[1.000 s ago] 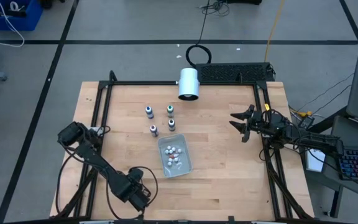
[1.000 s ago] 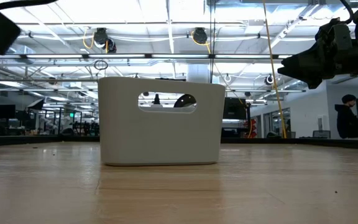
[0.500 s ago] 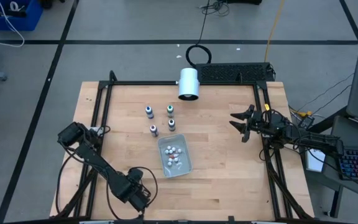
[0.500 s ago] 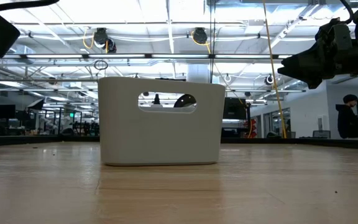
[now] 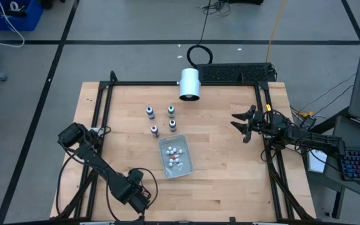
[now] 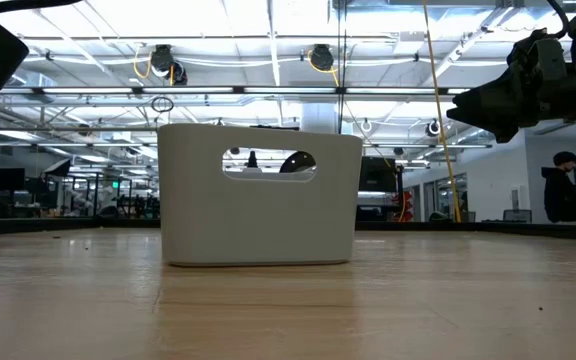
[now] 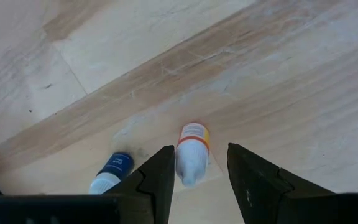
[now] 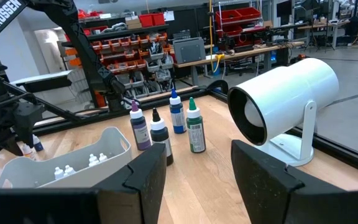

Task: Pick & Place food coloring
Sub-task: Put the small orange food coloring bottle into the gray bin

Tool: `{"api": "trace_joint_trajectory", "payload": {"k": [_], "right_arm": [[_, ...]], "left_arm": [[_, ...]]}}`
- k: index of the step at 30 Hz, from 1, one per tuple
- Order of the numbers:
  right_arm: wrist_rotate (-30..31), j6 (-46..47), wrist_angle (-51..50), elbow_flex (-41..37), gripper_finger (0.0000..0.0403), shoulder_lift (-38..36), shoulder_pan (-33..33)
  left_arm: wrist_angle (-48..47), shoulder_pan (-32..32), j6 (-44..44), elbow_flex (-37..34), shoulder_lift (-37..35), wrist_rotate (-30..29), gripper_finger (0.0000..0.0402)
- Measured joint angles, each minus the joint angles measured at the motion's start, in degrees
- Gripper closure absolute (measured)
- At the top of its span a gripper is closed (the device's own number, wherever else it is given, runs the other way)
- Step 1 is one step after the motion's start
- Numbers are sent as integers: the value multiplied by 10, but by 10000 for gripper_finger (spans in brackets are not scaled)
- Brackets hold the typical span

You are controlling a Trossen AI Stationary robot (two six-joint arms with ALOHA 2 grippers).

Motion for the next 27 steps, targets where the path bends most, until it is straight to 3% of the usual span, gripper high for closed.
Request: {"api": "trace_joint_trajectory", "payload": {"k": [27], "right_arm": [[0, 0, 0, 0, 234, 0, 0]], "left_arm": [[1, -1, -11, -18, 0, 24, 250]]}}
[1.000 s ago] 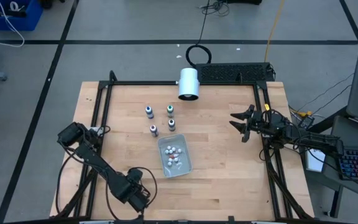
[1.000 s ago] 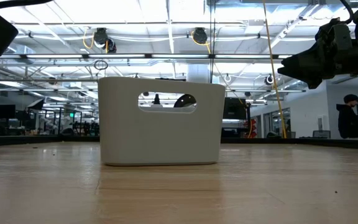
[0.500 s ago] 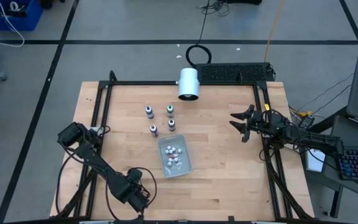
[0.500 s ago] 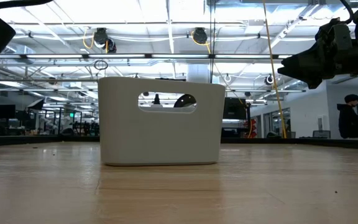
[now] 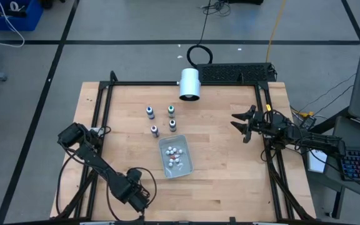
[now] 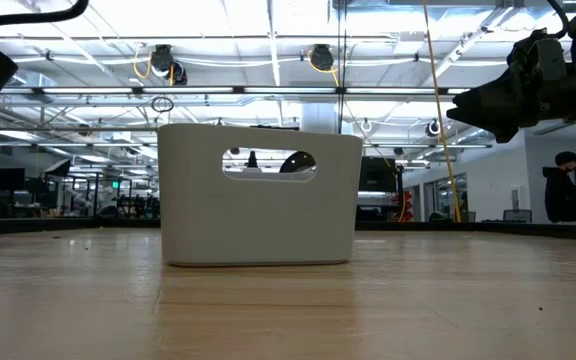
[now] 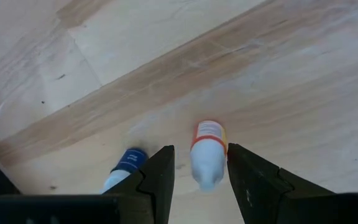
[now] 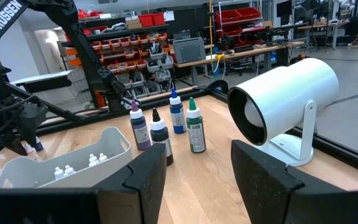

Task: Pick & Place food coloring
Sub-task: Put the small orange food coloring bottle into the gray bin

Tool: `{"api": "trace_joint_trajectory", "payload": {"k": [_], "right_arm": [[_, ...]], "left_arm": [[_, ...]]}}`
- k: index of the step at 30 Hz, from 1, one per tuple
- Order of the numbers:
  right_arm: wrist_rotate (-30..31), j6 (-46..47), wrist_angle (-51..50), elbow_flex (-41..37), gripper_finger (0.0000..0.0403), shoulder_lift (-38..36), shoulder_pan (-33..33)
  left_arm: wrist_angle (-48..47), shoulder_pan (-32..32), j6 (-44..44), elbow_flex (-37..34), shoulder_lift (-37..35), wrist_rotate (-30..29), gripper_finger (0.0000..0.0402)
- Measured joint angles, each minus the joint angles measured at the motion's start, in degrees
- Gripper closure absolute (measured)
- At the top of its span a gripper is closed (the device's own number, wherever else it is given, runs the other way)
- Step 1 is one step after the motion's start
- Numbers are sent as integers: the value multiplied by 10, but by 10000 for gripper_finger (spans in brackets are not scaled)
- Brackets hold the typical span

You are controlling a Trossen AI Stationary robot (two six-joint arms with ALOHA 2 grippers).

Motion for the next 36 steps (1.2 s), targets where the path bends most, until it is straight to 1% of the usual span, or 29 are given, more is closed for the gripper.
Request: {"api": "trace_joint_trajectory", "payload": {"k": [13, 16, 20, 21, 23, 26, 29, 33, 36], "right_arm": [[0, 0, 0, 0, 234, 0, 0], [0, 0, 0, 0, 234, 0, 0], [0, 0, 0, 0, 234, 0, 0], [0, 0, 0, 0, 234, 0, 0], [0, 0, 0, 0, 234, 0, 0], [0, 0, 0, 0, 234, 0, 0], [0, 0, 0, 0, 234, 0, 0], [0, 0, 0, 0, 234, 0, 0], [0, 0, 0, 0, 234, 0, 0]], "left_arm": [[1, 0, 4, 0, 0, -3, 252], [2, 0, 3, 0, 0, -3, 276], [1, 0, 9, 1, 0, -3, 336], [1, 0, 13, 1, 0, -3, 343], [1, 2, 26, 1, -3, -10, 343], [-4, 13, 54, 5, -19, -36, 343], [-19, 35, 101, 23, -51, -69, 343], [-77, 76, 189, 62, -90, -126, 343], [-121, 120, 260, 99, -110, -161, 343]]}}
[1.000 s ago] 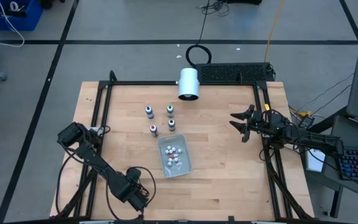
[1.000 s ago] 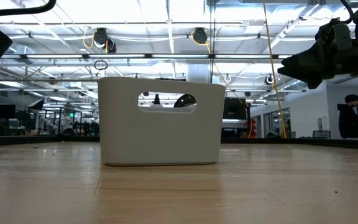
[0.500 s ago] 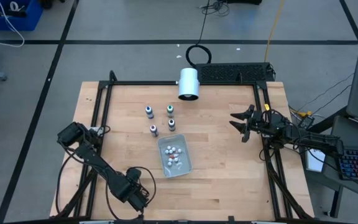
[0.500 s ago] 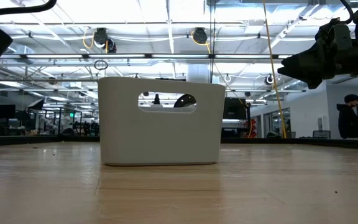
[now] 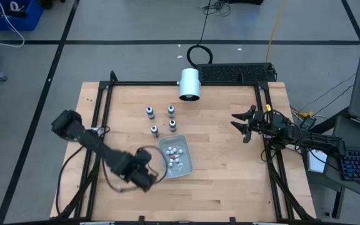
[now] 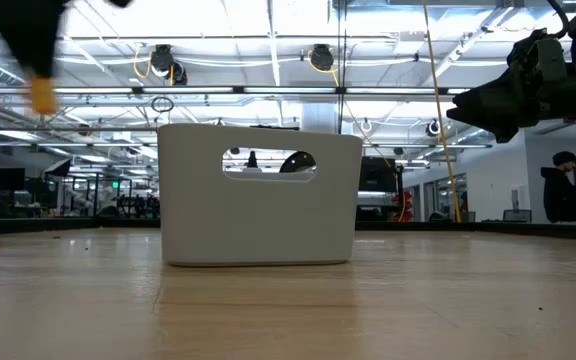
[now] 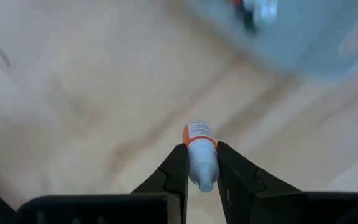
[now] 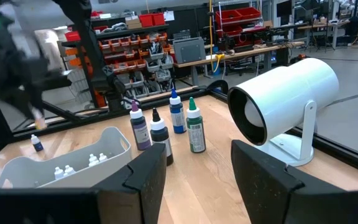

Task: Pick & Place food coloring
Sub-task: Put the small orange food coloring bottle into the gray bin

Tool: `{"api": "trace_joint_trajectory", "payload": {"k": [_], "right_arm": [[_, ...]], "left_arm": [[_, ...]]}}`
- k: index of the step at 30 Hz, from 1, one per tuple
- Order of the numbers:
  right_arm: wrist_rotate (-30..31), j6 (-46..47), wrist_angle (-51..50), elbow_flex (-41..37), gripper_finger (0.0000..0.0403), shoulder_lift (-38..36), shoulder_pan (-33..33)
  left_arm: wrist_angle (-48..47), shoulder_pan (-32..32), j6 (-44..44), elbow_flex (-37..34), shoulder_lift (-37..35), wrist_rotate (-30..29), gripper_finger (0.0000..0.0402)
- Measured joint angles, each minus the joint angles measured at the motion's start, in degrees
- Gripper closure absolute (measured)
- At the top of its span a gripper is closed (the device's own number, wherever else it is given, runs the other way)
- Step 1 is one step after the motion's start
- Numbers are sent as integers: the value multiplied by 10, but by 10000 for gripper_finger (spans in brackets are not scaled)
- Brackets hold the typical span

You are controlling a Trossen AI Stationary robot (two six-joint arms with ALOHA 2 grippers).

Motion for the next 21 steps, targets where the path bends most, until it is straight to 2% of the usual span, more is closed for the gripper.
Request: {"api": "trace_joint_trajectory", "payload": {"k": [4, 10, 17, 21], "right_arm": [[0, 0, 0, 0, 234, 0, 0], [0, 0, 0, 0, 234, 0, 0], [0, 0, 0, 0, 234, 0, 0], [0, 0, 0, 0, 234, 0, 0]], "left_arm": [[-23, 73, 125, 39, -3, -21, 343], [55, 175, 315, 43, -3, -5, 343], [80, 241, 411, 43, 16, 1, 343], [86, 257, 450, 43, 54, 37, 343]]}}
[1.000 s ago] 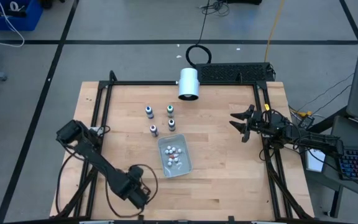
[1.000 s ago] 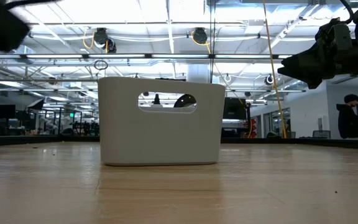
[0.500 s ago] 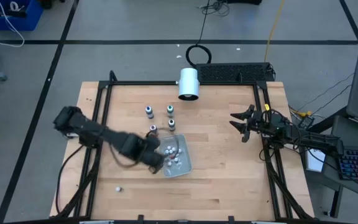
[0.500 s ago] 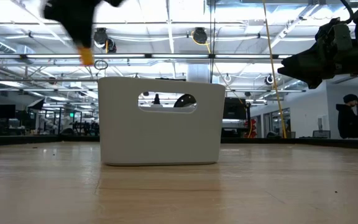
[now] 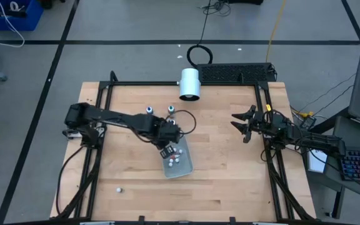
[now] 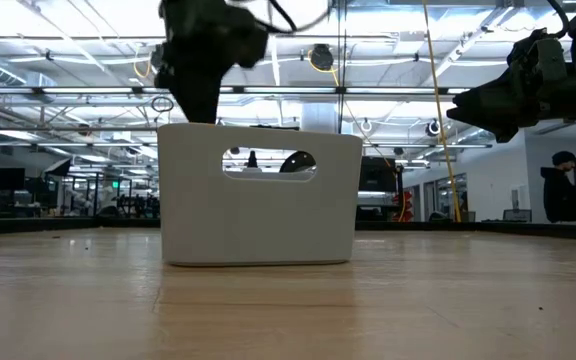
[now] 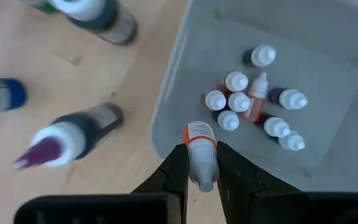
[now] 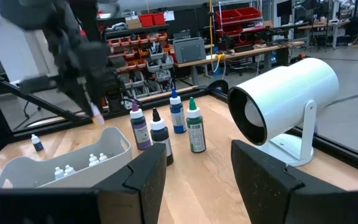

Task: Pick & Place food coloring
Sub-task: Put the small orange food coloring bottle into the gray bin

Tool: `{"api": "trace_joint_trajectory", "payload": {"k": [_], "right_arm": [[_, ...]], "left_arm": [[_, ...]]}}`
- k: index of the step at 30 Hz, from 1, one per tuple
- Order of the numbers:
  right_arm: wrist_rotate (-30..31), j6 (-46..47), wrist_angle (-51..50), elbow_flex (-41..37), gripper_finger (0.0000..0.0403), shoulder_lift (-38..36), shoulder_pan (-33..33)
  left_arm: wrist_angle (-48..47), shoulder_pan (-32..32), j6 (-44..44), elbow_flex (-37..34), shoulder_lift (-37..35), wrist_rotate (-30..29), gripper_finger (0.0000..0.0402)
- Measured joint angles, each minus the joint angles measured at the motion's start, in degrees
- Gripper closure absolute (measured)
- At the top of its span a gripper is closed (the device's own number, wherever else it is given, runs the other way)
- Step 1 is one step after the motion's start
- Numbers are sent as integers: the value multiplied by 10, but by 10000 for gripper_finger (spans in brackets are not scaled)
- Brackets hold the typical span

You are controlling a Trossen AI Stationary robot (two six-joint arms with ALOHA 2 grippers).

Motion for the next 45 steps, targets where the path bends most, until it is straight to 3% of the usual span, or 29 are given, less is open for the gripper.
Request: {"api": "trace_joint_trajectory", "payload": {"k": [6, 16, 45], "right_arm": [[0, 0, 0, 0, 234, 0, 0], [0, 0, 1, 0, 234, 0, 0], [0, 0, 0, 0, 234, 0, 0]], "left_arm": [[0, 9, 16, -1, 51, 37, 343], [0, 7, 9, -1, 102, 37, 343], [18, 0, -11, -4, 120, 51, 343]]}}
